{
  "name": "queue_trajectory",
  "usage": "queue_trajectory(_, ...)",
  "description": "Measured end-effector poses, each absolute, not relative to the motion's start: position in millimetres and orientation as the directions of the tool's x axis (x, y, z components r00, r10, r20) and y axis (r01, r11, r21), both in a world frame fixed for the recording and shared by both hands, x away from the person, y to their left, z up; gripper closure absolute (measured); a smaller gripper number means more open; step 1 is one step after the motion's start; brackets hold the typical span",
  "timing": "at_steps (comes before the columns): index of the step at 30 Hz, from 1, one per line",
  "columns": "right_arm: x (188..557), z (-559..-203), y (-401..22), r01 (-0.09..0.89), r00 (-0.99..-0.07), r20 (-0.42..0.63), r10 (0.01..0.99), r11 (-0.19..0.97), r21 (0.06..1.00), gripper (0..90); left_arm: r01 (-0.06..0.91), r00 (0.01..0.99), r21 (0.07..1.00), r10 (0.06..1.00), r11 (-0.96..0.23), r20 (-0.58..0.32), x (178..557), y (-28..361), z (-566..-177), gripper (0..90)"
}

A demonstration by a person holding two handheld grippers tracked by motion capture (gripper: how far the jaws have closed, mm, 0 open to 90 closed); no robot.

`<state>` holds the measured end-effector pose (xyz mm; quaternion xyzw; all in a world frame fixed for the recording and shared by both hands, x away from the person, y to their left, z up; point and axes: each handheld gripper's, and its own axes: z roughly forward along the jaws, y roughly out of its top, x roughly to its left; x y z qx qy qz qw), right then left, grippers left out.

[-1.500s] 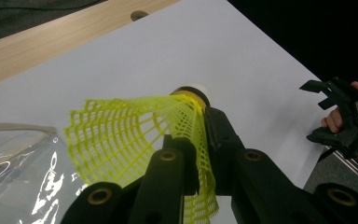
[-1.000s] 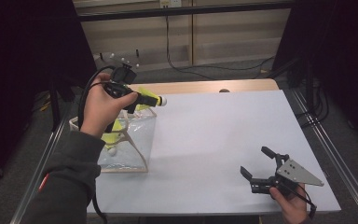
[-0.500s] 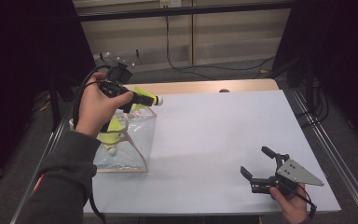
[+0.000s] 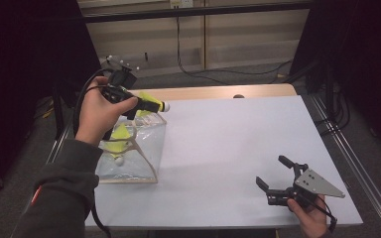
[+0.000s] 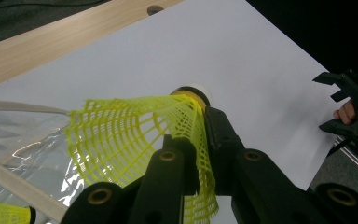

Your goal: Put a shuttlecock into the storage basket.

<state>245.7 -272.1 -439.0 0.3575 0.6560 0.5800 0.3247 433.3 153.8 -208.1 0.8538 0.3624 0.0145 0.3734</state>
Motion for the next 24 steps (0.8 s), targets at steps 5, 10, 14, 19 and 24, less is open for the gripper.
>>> queue_trajectory(5,245.4,-438.9,-271.8,0.093,-0.533,-0.011,0.846,0.071,0.993,1.1,0.614,0.736,0.639,0.629,-0.462,-0.252,432.5,154.9,-208.4,85.0)
queue_trajectory(10,245.5,-438.8,-272.2,0.093,-0.533,-0.013,0.846,0.073,0.993,1.1,0.617,0.728,0.645,0.638,-0.451,-0.251,432.6,159.4,-206.5,85.0)
queue_trajectory(14,245.7,-439.2,-272.3,0.094,-0.532,-0.013,0.846,0.075,0.993,1.1,0.613,0.729,0.647,0.641,-0.454,-0.240,432.6,165.3,-205.0,85.0)
queue_trajectory(19,245.5,-438.8,-272.3,0.093,-0.533,-0.013,0.846,0.074,0.993,1.1,0.623,0.721,0.640,0.649,-0.450,-0.245,431.1,171.7,-203.5,85.0)
queue_trajectory(24,245.4,-438.7,-272.3,0.094,-0.531,-0.014,0.847,0.075,0.993,1.1,0.626,0.713,0.644,0.656,-0.439,-0.247,430.4,175.3,-202.4,85.0)
